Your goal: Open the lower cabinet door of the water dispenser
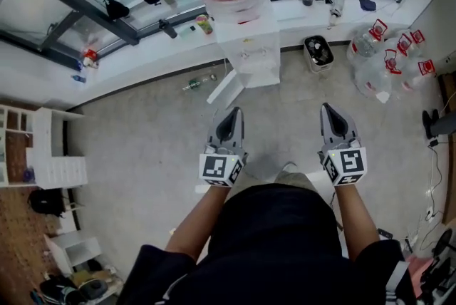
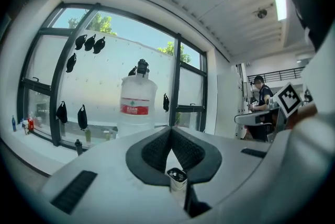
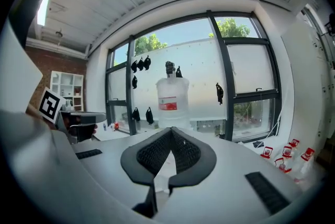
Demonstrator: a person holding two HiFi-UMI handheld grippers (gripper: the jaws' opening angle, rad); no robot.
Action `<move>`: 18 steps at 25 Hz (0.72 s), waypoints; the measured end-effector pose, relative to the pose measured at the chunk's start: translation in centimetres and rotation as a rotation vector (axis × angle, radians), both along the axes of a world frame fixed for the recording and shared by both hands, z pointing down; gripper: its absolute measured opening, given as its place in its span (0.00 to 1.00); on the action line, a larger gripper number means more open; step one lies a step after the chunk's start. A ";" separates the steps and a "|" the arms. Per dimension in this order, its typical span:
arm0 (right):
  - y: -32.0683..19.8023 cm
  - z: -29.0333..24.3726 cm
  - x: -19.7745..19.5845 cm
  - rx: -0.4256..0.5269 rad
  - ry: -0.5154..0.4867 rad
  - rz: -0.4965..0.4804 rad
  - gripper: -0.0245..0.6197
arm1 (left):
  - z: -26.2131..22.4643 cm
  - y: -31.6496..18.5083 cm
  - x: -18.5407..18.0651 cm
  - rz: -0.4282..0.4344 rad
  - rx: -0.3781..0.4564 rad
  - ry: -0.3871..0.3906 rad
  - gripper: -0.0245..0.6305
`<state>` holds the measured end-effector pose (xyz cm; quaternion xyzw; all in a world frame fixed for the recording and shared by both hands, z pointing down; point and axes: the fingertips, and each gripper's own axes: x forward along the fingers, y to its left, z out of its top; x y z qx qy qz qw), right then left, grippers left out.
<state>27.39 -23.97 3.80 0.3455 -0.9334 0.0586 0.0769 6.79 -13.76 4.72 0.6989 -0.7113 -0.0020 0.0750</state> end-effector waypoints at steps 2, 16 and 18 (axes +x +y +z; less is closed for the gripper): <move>0.0 -0.2 0.2 0.013 -0.001 0.010 0.04 | 0.6 0.0 -0.2 0.000 0.001 -0.005 0.04; -1.4 1.8 0.1 0.013 0.023 -0.051 0.03 | 0.5 1.0 -0.9 -0.096 0.058 0.015 0.04; -1.7 1.8 0.1 0.019 0.017 -0.059 0.03 | 0.8 0.8 -0.8 -0.105 0.046 0.008 0.04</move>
